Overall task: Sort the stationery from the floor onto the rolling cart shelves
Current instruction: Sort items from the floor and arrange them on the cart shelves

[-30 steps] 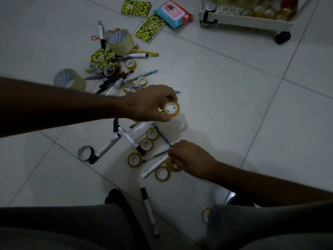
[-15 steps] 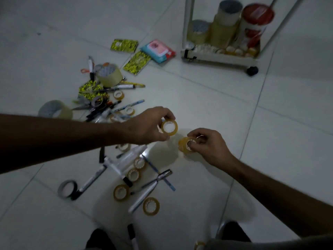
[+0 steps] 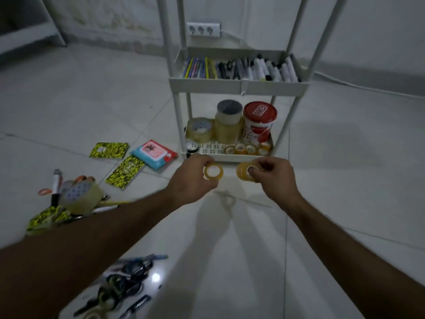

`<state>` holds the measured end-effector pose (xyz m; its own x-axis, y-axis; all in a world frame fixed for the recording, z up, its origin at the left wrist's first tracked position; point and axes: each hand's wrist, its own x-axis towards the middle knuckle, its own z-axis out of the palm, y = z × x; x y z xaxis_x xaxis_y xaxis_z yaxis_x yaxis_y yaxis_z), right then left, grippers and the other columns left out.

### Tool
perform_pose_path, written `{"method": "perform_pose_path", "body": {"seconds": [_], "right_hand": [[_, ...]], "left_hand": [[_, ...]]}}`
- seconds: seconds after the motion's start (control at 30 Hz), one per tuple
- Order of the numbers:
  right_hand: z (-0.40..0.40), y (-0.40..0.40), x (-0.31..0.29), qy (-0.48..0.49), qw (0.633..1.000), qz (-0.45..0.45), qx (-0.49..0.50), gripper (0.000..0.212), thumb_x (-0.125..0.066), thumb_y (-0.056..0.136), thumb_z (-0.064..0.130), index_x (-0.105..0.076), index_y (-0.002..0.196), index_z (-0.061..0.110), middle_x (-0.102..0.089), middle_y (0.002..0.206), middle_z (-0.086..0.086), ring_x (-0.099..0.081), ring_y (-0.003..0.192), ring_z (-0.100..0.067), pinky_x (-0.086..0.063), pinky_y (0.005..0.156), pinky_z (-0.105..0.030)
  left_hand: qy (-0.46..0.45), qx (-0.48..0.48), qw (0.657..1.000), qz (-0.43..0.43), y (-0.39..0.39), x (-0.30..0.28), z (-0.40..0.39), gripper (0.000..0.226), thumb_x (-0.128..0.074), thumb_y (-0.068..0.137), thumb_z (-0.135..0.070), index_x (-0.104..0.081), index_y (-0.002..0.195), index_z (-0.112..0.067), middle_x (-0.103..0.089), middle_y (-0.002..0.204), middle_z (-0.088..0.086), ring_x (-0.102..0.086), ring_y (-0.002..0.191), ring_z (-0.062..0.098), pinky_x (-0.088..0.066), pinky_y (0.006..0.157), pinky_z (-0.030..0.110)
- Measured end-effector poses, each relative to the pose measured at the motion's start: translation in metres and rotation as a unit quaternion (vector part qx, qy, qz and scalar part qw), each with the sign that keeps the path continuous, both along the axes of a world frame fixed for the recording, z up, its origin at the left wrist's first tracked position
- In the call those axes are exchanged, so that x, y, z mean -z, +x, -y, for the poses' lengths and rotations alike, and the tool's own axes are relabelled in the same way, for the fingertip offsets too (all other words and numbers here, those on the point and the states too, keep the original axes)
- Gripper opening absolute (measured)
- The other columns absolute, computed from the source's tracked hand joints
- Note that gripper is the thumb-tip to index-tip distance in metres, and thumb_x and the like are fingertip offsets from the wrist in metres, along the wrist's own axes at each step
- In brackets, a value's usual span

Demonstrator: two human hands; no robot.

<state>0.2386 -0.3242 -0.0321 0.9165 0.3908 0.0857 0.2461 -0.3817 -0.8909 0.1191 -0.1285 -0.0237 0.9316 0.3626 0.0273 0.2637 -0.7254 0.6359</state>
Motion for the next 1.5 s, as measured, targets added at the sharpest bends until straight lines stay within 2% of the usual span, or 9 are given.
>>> {"method": "perform_pose_path", "body": {"seconds": [0.2,0.4,0.57,0.7,0.9,1.07,1.17,1.4,1.5], "right_hand": [[-0.013,0.052,0.013,0.007,0.999,0.007,0.054,0.011,-0.076,0.075,0.016,-0.079,0.086,0.02,-0.074,0.075,0.007,-0.07,0.07,-0.014,-0.062,0.069,-0.043],[-0.014,0.074,0.034,0.011,0.997,-0.002,0.082,0.015,-0.077,0.076,0.017,-0.08,0.09,0.021,-0.075,0.08,0.009,-0.071,0.074,-0.01,-0.062,0.073,-0.041],[-0.024,0.08,0.041,-0.015,0.998,0.015,0.06,0.018,-0.077,0.077,0.019,-0.079,0.096,0.018,-0.075,0.086,0.008,-0.07,0.078,-0.009,-0.062,0.073,-0.035],[-0.042,0.083,0.033,-0.044,0.998,0.053,0.01,0.015,-0.076,0.079,0.015,-0.077,0.094,0.017,-0.071,0.089,0.01,-0.066,0.082,-0.003,-0.052,0.071,-0.018],[-0.086,0.109,0.012,-0.098,0.994,0.05,-0.023,0.013,-0.077,0.081,0.018,-0.073,0.091,0.011,-0.071,0.084,0.001,-0.066,0.073,-0.008,-0.054,0.063,-0.021],[-0.121,0.123,0.012,-0.122,0.99,0.047,-0.052,0.033,-0.083,0.074,0.017,-0.07,0.104,0.009,-0.073,0.094,-0.002,-0.07,0.084,-0.016,-0.05,0.062,-0.017],[-0.133,0.125,0.022,-0.144,0.986,0.048,-0.064,0.059,-0.086,0.067,0.014,-0.06,0.119,0.01,-0.068,0.107,-0.003,-0.066,0.098,-0.02,-0.056,0.077,-0.028],[-0.125,0.125,0.029,-0.181,0.981,0.059,-0.048,0.045,-0.083,0.075,0.014,-0.06,0.114,0.009,-0.07,0.104,-0.005,-0.067,0.094,-0.022,-0.058,0.082,-0.037],[-0.127,0.126,0.029,-0.178,0.98,0.07,-0.055,0.042,-0.082,0.075,0.018,-0.062,0.111,0.012,-0.07,0.102,-0.003,-0.067,0.094,-0.02,-0.06,0.082,-0.037]], "left_hand": [[-0.03,-0.052,0.998,0.013,0.08,0.011,-0.018,0.041,-0.082,0.078,-0.012,-0.069,0.116,-0.013,-0.061,0.101,-0.006,-0.061,0.096,0.016,-0.052,0.085,0.032],[-0.008,-0.079,0.997,-0.007,0.14,0.038,-0.039,0.038,-0.08,0.078,-0.013,-0.069,0.115,-0.01,-0.069,0.116,0.008,-0.062,0.109,0.025,-0.051,0.088,0.032],[-0.006,-0.069,0.992,-0.104,0.156,0.058,-0.046,0.018,-0.063,0.091,-0.028,-0.073,0.091,-0.013,-0.071,0.096,0.003,-0.067,0.096,0.023,-0.056,0.081,0.033],[-0.041,-0.04,0.989,-0.139,0.152,0.062,-0.048,0.028,-0.054,0.095,-0.025,-0.075,0.103,-0.008,-0.072,0.101,0.007,-0.067,0.091,0.024,-0.056,0.08,0.037],[-0.061,-0.032,0.987,-0.145,0.142,0.063,-0.055,0.028,-0.049,0.1,-0.031,-0.069,0.096,-0.013,-0.067,0.101,0.008,-0.062,0.095,0.025,-0.048,0.077,0.032],[-0.062,-0.017,0.984,-0.169,0.13,0.054,-0.059,0.052,-0.044,0.089,-0.049,-0.068,0.12,-0.015,-0.065,0.12,0.008,-0.06,0.109,0.029,-0.051,0.097,0.041],[-0.044,-0.003,0.986,-0.161,0.126,0.051,-0.059,0.032,-0.046,0.097,-0.03,-0.068,0.115,-0.016,-0.066,0.115,0.006,-0.061,0.1,0.025,-0.053,0.086,0.036],[-0.006,0.01,0.989,-0.151,0.117,0.045,-0.057,0.028,-0.047,0.097,-0.016,-0.067,0.115,-0.011,-0.066,0.114,0.01,-0.061,0.104,0.025,-0.056,0.093,0.041],[0.004,0.008,0.989,-0.146,0.115,0.042,-0.055,0.031,-0.046,0.1,-0.014,-0.064,0.125,-0.009,-0.063,0.125,0.01,-0.056,0.102,0.019,-0.053,0.09,0.032]]}}
